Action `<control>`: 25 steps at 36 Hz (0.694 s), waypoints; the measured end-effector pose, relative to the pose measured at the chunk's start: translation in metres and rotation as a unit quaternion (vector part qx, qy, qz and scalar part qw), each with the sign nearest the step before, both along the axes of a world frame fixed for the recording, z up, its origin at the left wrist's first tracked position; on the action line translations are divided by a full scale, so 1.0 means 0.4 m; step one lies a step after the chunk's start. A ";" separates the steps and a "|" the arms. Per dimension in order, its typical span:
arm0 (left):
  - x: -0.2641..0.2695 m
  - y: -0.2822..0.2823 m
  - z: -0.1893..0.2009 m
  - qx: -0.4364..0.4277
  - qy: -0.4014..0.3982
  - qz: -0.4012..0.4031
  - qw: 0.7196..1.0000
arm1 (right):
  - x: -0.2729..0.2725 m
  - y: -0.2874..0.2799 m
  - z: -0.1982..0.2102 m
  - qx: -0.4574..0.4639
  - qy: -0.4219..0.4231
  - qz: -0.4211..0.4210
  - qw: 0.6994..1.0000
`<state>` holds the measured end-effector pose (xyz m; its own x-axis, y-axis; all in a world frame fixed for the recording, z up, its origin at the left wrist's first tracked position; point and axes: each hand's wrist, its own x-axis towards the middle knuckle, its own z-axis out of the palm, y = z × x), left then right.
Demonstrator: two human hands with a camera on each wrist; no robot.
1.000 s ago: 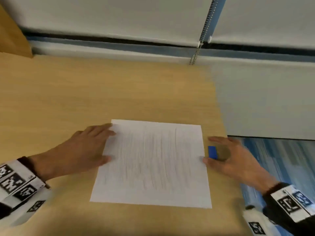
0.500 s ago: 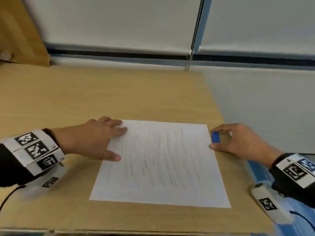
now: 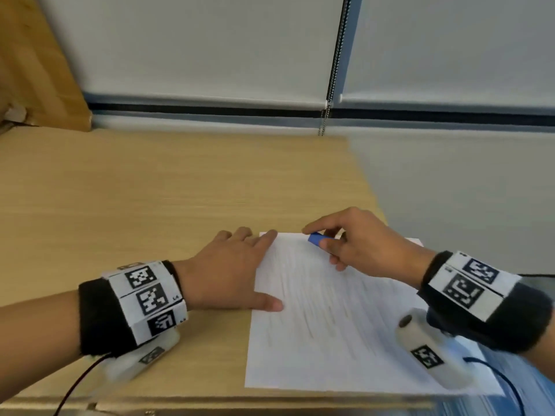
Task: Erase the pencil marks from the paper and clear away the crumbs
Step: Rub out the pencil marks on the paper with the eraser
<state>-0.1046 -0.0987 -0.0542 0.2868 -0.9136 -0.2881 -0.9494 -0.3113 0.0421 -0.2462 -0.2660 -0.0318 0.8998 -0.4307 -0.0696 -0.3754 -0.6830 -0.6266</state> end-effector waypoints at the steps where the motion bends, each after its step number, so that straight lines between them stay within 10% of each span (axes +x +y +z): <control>1: 0.000 -0.009 0.006 -0.004 0.017 0.000 1.000 | 0.014 0.002 -0.009 -0.010 0.003 0.002 1.000; 5: 0.030 -0.026 0.026 -0.023 0.087 0.020 0.996 | 0.052 -0.001 -0.042 -0.063 0.044 0.013 0.997; 25: 0.080 -0.041 0.018 0.054 -0.085 -0.089 0.991 | 0.168 -0.005 -0.045 -0.180 0.063 0.144 0.971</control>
<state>-0.0726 -0.1150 -0.0469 0.1758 -0.9205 -0.3490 -0.9803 -0.1313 -0.1474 -0.1791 -0.2681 -0.0498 0.9807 -0.1787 -0.0794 -0.1942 -0.9372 -0.2898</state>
